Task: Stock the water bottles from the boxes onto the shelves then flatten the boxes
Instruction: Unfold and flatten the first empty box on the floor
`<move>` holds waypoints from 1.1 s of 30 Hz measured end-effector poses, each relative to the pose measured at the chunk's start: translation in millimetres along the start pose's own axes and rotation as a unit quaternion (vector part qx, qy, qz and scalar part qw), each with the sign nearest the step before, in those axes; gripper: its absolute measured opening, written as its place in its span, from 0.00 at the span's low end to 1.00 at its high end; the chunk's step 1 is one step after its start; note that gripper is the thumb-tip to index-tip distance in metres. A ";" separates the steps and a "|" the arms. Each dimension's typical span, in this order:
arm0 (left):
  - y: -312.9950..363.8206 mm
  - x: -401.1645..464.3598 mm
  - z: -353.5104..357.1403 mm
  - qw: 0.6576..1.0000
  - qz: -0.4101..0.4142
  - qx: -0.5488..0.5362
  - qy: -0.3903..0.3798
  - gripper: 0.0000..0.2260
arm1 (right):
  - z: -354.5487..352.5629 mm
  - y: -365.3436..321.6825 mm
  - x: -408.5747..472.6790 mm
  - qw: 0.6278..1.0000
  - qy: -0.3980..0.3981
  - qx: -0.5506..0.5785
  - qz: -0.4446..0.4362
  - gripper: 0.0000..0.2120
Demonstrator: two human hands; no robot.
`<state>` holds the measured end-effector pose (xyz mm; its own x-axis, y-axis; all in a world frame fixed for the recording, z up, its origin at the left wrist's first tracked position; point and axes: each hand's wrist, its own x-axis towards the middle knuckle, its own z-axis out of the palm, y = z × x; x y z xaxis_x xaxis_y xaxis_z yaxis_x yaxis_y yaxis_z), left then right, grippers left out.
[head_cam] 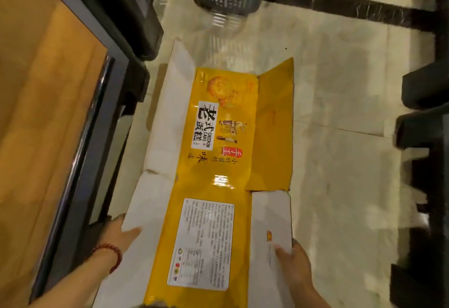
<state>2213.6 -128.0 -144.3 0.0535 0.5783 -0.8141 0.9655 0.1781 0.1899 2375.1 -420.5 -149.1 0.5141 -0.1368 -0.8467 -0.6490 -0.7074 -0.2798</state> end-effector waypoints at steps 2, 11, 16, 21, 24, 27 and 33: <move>2.8 16.8 5.4 1.000 -0.002 -0.016 0.005 0.13 | 6.3 -3.9 18.1 1.000 0.010 -0.008 -0.010 0.06; 40.0 88.1 5.4 0.995 0.016 -0.077 0.063 0.14 | 24.1 -34.0 90.4 0.997 0.024 0.014 -0.074 0.09; 41.8 107.7 4.5 0.992 0.016 -0.066 0.102 0.13 | 34.4 -39.6 109.2 0.994 0.045 -0.006 -0.102 0.07; 18.9 106.9 -3.9 0.991 -0.009 -0.066 0.114 0.16 | 27.2 -20.8 103.3 0.992 0.071 -0.067 -0.077 0.12; 19.1 82.8 -6.6 0.996 -0.005 -0.014 0.090 0.19 | 13.9 -15.9 78.1 0.992 0.045 -0.091 -0.080 0.12; 27.4 44.1 -11.3 0.999 0.004 -0.010 0.052 0.17 | -2.8 -20.5 43.3 0.990 0.015 -0.114 -0.082 0.13; 74.6 -69.2 -49.3 0.994 0.016 -0.086 -0.062 0.07 | -50.5 -67.4 -58.8 0.985 -0.024 -0.140 -0.093 0.12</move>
<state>2269.4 -115.4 -46.7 0.1256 0.4853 -0.8653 0.9053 0.3006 0.3000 2416.9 -399.8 -57.6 0.5780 0.0405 -0.8150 -0.3625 -0.8820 -0.3010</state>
